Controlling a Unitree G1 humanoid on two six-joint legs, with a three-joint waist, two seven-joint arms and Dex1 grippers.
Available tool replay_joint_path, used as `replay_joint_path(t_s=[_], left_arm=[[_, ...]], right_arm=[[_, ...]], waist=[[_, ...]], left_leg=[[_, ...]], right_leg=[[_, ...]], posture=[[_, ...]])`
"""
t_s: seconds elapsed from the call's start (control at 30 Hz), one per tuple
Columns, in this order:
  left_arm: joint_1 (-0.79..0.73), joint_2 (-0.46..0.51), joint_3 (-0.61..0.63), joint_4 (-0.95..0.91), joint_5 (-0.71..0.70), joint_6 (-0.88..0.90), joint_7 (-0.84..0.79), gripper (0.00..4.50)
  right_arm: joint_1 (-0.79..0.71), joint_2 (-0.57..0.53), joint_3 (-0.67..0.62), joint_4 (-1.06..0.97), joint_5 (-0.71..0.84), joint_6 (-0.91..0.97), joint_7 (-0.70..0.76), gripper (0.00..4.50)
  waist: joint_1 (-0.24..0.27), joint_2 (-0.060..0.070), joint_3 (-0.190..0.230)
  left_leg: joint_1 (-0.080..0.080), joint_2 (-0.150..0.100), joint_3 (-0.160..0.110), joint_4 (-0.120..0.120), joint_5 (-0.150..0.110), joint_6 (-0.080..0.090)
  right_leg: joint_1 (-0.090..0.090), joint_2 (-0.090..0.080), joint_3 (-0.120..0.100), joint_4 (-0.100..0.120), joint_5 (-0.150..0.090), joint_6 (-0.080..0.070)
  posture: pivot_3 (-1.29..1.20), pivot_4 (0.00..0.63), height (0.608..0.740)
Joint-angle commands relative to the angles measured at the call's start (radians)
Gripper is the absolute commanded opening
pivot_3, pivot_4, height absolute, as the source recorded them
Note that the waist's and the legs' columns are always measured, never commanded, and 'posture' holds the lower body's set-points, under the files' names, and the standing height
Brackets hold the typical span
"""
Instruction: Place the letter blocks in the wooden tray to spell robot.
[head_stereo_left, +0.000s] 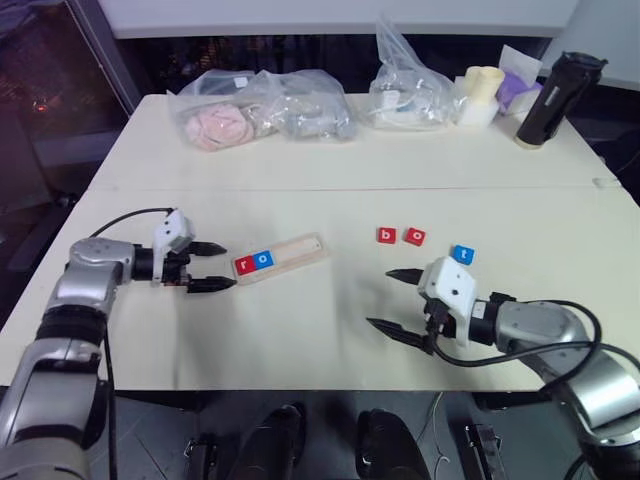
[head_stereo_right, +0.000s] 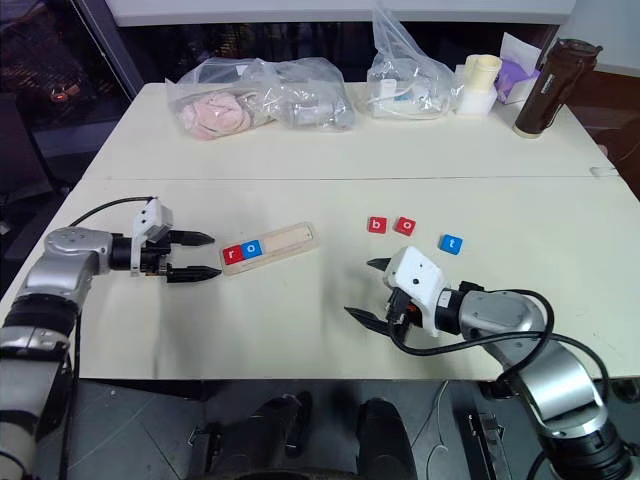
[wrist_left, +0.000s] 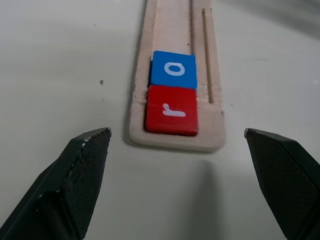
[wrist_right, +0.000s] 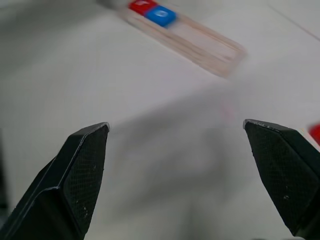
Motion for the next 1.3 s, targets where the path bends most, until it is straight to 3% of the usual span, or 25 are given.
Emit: replay_joint_path(t_s=[0.03, 0.4, 0.57, 0.93, 1.3], left_arm=[[-0.052, -0.014, -0.007, 0.080, 0.044, -0.080, -0.023, 4.50], [-0.101, -0.081, -0.012, 0.180, 0.108, -0.170, -0.020, 4.50], [-0.075, -0.102, -0.007, 0.137, 0.108, -0.172, 0.009, 4.50], [0.040, -0.112, -0.021, -0.028, 0.129, -0.178, 0.118, 4.50], [0.085, -0.118, -0.030, -0.044, 0.150, -0.116, 0.153, 4.50]], right_arm=[[-0.022, -0.037, -0.035, -0.039, 0.038, 0.014, 0.022, 4.44], [-0.042, -0.049, -0.035, -0.038, 0.036, 0.029, -0.011, 4.44], [-0.042, -0.045, -0.035, -0.038, 0.033, 0.031, -0.031, 4.44], [-0.042, -0.044, -0.011, -0.031, 0.016, 0.017, -0.057, 4.44], [-0.064, -0.044, 0.005, -0.002, -0.016, 0.002, -0.060, 4.44]], waist=[[-0.001, -0.001, 0.000], [0.002, -0.003, 0.001], [0.002, -0.003, 0.001], [0.002, -0.002, 0.000], [0.002, -0.001, -0.002]], left_leg=[[0.000, 0.000, 0.000, 0.000, 0.000, 0.000], [-0.006, 0.000, 0.000, 0.010, -0.001, 0.002], [-0.006, -0.001, 0.000, 0.016, -0.002, 0.002], [-0.005, -0.001, -0.001, 0.016, -0.001, 0.002], [-0.004, -0.001, -0.001, 0.016, -0.001, 0.003]], right_leg=[[0.000, 0.000, 0.000, -0.001, 0.000, 0.000], [0.000, 0.001, -0.001, 0.000, 0.003, 0.002], [0.003, 0.000, -0.001, 0.000, 0.004, 0.007], [0.003, 0.000, 0.000, 0.000, 0.007, 0.003], [0.004, 0.000, 0.000, 0.000, 0.007, 0.003]], posture=[[0.00, 0.150, 0.738], [0.00, 0.150, 0.738], [0.00, 0.150, 0.738], [0.00, 0.150, 0.738], [0.00, 0.150, 0.738]])
